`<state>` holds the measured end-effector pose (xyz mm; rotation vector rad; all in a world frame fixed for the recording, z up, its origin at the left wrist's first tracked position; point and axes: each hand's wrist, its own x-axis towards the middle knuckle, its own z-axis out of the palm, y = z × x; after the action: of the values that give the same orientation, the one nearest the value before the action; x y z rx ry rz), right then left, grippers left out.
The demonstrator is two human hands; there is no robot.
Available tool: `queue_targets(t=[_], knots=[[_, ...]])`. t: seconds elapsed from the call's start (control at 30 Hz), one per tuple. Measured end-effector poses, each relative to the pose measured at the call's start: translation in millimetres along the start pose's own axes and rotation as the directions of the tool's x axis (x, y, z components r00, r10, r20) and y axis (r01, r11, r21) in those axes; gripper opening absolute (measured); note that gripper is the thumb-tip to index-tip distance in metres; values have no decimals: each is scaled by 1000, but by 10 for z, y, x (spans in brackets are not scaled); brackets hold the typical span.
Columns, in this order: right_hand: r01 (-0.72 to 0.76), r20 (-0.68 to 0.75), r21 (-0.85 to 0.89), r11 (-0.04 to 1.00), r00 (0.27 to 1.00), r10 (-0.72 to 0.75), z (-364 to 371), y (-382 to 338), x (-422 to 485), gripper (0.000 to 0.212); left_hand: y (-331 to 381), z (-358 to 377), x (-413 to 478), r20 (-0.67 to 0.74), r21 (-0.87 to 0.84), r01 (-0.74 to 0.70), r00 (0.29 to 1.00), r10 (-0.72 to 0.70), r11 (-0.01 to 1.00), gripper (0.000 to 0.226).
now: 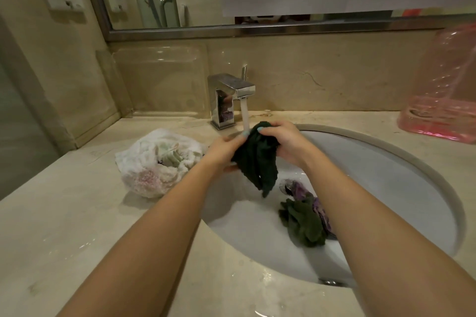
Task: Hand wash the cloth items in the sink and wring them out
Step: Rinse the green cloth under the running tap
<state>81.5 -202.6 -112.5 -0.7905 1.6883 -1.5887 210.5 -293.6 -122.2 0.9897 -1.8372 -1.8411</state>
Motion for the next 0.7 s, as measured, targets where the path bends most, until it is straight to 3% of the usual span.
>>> queue_targets(t=[0.07,0.13,0.23,0.33,0.43,0.5,0.6,0.7], knots=[[33,80,91,995,996,-40,5,-32,-24,25,68,53,49,-53,-272,-57,998,45,961,29],[50,134,98,994,989,-63,62,-89,-53,28,133,172,113,-195,-348,-111,980,44,931,23],[49,91,-102,994,995,-40,246,-55,-17,29,136,371,159,-320,-215,-130,946,56,968,17],[-44,-6,-277,960,999,44,357,36,39,24,73,448,205,-283,-15,-50,958,44,999,21],[-97,-253,-148,984,966,57,323,16,101,24,78,525,52,-209,-37,-50,977,41,998,25],[-58,-399,-51,997,916,33,297,0,121,25,96,594,-100,-133,8,-142,981,142,990,30],[36,-356,-134,990,931,-82,389,10,62,28,95,490,-63,-173,50,-208,962,213,977,33],[136,-216,-281,950,956,-200,573,-30,-37,38,93,307,95,-277,-112,-126,957,91,986,32]])
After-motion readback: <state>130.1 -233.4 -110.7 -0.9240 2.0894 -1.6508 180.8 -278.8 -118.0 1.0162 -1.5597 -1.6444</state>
